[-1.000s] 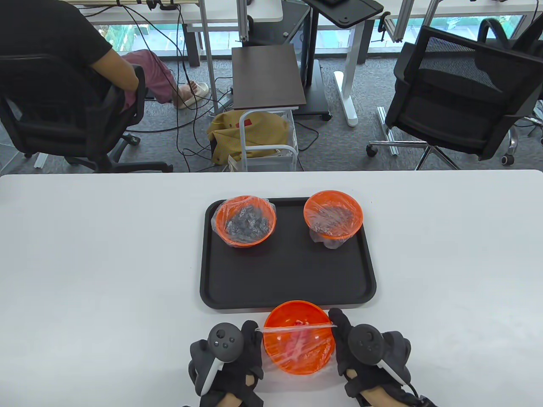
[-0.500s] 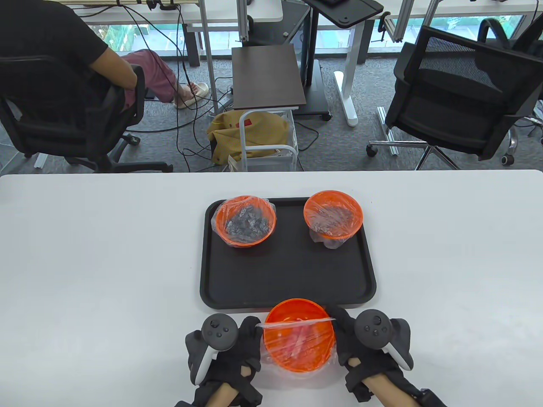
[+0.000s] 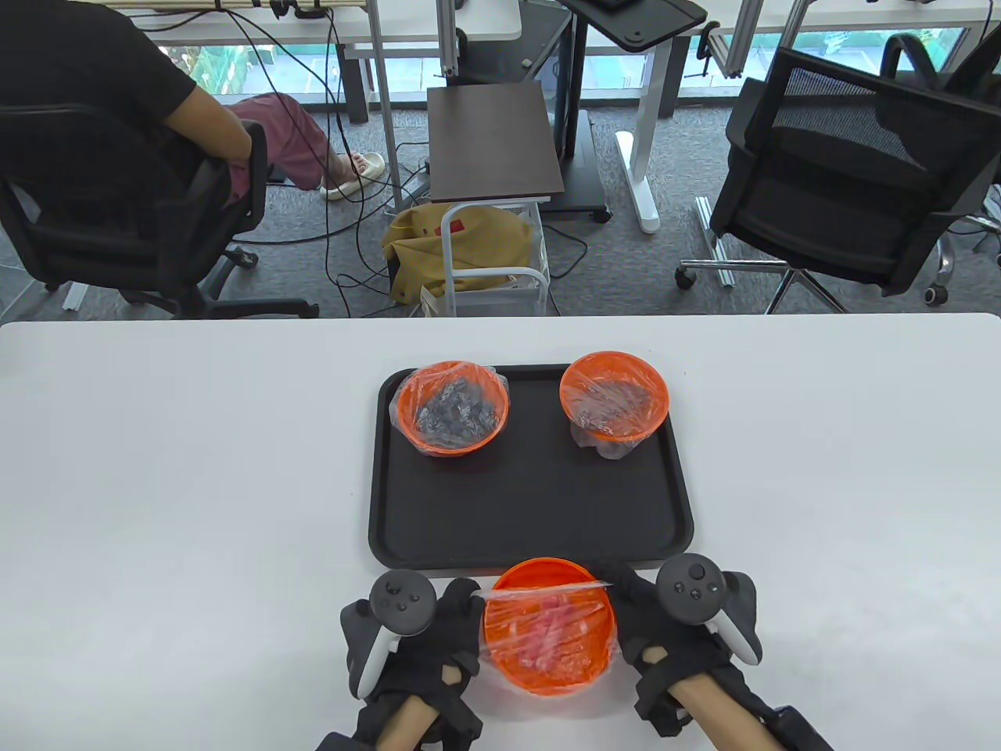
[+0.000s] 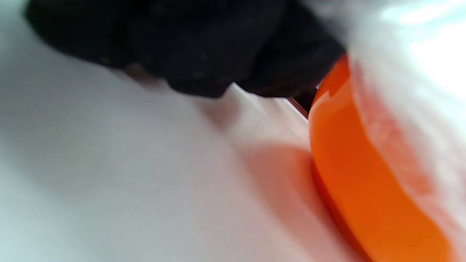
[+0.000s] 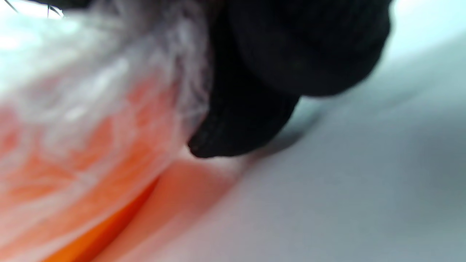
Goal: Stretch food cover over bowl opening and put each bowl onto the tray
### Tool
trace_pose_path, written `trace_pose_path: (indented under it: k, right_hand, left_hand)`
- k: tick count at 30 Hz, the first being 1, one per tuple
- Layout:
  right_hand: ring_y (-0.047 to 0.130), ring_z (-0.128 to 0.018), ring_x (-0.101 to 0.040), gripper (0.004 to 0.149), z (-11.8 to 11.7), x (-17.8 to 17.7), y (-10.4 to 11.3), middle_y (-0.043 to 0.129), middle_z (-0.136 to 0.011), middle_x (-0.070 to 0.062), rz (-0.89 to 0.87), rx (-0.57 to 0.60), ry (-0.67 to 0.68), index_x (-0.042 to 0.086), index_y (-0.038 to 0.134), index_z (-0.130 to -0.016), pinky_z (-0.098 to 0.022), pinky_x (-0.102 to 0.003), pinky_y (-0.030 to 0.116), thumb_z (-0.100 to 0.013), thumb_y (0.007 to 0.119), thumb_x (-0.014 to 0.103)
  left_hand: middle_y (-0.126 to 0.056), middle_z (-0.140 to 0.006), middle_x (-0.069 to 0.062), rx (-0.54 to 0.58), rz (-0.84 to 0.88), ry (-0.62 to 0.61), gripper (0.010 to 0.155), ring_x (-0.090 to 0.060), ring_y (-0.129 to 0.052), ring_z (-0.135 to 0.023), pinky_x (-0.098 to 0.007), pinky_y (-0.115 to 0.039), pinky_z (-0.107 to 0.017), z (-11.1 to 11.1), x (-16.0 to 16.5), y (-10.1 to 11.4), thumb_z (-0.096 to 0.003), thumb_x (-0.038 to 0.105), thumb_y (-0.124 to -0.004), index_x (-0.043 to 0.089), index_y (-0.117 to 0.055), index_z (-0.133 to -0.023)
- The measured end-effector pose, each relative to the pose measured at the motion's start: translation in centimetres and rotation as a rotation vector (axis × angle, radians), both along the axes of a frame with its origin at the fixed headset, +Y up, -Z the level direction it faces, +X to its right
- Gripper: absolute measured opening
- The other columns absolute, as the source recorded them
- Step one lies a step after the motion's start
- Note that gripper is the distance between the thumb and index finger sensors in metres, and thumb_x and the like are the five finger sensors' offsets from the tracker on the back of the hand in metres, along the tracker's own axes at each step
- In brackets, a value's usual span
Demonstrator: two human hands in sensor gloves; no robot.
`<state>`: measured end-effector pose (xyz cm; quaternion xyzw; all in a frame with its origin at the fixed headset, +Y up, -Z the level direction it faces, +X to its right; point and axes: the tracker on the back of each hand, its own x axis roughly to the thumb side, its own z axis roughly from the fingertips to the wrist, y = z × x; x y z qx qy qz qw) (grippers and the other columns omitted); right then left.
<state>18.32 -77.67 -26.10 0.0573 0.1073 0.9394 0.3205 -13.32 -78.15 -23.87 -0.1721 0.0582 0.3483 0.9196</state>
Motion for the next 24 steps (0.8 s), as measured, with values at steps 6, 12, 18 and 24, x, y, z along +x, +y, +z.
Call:
trace_pose_path:
  k: [6,12,18,24]
  right_hand:
    - [0.108,-0.028,-0.019,0.049,-0.3,0.0,-0.1,0.099,-0.065,0.001,-0.033,-0.03,-0.001,0.036,0.073,-0.102,-0.011,-0.025,0.091,-0.054,0.07,0.032]
    - [0.11,-0.027,-0.019,0.047,-1.1,-0.1,-0.5,0.101,-0.064,0.002,-0.09,-0.1,0.001,0.031,0.077,-0.099,-0.01,-0.025,0.092,-0.053,0.07,0.032]
    - [0.113,-0.027,-0.019,0.049,-1.9,0.3,-1.2,0.104,-0.063,0.002,-0.15,-0.189,-0.009,0.013,0.078,-0.097,-0.009,-0.025,0.092,-0.053,0.073,0.034]
    - [0.114,-0.023,-0.02,0.049,-2.2,0.2,-1.3,0.108,-0.057,0.002,-0.15,-0.204,-0.027,0.006,0.083,-0.091,-0.006,-0.025,0.093,-0.052,0.076,0.036]
  left_hand:
    - [-0.104,-0.03,0.016,-0.008,-0.007,-0.001,0.048,-0.014,-0.104,-0.015,-0.037,-0.093,-0.02,-0.5,0.1,-0.1,-0.0518,0.055,-0.07,0.035,-0.08,-0.094]
    - [-0.104,-0.028,0.016,-0.032,-0.023,-0.001,0.048,-0.014,-0.104,-0.013,-0.036,-0.093,-0.018,-1.0,0.2,-0.2,-0.0517,0.055,-0.07,0.033,-0.082,-0.093]
    - [-0.105,-0.028,0.016,-0.085,-0.004,-0.009,0.048,-0.015,-0.104,-0.013,-0.036,-0.093,-0.018,-1.5,0.0,-0.3,-0.0515,0.056,-0.071,0.03,-0.084,-0.09]
    - [-0.105,-0.028,0.015,-0.111,-0.009,-0.016,0.048,-0.015,-0.104,-0.013,-0.036,-0.093,-0.018,-1.8,0.1,-0.3,-0.0514,0.057,-0.072,0.028,-0.086,-0.088]
